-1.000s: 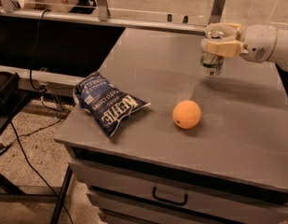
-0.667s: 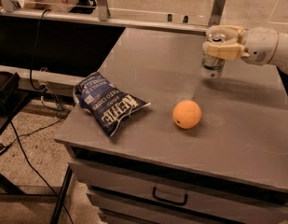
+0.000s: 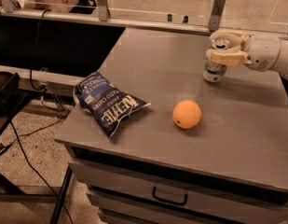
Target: Place 7up can upright
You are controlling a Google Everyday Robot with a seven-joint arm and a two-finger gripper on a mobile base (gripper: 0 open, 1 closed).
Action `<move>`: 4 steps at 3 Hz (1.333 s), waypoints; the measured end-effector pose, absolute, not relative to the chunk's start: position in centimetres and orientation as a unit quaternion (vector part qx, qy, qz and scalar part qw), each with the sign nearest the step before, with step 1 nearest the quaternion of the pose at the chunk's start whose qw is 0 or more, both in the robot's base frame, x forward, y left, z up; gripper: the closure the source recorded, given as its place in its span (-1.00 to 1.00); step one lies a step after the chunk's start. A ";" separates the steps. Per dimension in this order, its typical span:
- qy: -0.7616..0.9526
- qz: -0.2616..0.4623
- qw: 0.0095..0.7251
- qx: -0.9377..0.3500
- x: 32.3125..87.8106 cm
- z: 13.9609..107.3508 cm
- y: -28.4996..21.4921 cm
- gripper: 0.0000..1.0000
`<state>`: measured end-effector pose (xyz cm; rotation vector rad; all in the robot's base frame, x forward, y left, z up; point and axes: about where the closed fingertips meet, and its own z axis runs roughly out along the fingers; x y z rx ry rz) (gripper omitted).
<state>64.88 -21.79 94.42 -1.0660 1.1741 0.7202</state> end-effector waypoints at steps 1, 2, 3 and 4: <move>0.513 0.318 0.644 -0.470 64.9 94.4 -21.4 -0.90; 0.513 0.319 0.643 -0.471 65.0 94.5 -21.2 -1.00; 0.513 0.319 0.643 -0.471 65.0 94.5 -21.2 -1.00; 0.527 0.296 0.632 -0.486 65.1 95.1 -21.4 -1.00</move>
Offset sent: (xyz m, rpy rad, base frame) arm 0.0005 0.0032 0.0001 -0.0001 -0.0020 0.0051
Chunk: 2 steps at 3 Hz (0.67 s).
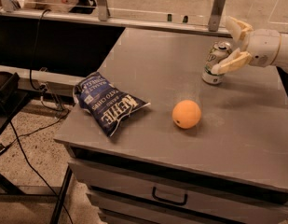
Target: Place 7up can upright
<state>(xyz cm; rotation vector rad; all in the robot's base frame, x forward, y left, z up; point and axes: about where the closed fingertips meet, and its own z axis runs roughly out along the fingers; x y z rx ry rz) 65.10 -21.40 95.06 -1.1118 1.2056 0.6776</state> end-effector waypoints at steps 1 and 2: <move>0.538 0.237 0.634 -0.503 65.0 97.8 -23.3 -1.00; 0.561 0.161 0.647 -0.491 65.0 101.0 -26.5 -1.00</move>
Offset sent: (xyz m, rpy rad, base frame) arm -0.0056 -0.0997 0.0923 -0.2147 -0.1528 -0.3793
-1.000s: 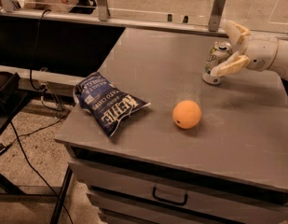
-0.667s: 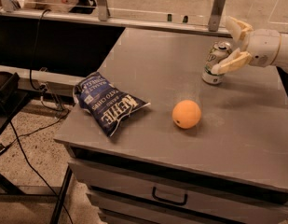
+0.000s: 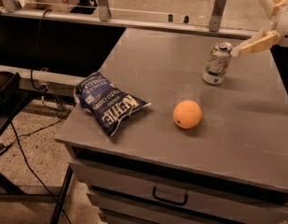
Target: Place 7up can upright
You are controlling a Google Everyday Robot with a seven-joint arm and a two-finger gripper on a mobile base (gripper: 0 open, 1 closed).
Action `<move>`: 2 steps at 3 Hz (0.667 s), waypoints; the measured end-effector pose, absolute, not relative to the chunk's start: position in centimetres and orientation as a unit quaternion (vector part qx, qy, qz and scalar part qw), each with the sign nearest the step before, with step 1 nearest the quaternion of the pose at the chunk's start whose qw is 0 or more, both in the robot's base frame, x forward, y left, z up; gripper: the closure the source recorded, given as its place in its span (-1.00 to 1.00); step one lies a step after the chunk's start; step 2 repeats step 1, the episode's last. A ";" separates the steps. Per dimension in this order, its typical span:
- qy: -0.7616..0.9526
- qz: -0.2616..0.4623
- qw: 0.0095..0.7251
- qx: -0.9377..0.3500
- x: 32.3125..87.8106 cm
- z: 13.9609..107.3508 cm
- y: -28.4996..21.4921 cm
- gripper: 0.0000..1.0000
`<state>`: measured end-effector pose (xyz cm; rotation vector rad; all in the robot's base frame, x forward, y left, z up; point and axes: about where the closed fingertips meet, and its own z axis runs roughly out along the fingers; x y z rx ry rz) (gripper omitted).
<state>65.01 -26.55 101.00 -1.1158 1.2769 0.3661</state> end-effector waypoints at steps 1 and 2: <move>0.561 0.161 0.647 -0.491 65.0 101.0 -26.5 -1.00; 0.561 0.161 0.647 -0.491 65.0 101.0 -26.5 -1.00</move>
Offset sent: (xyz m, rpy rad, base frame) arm 0.0000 0.0000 0.0000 0.0000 0.0000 0.0000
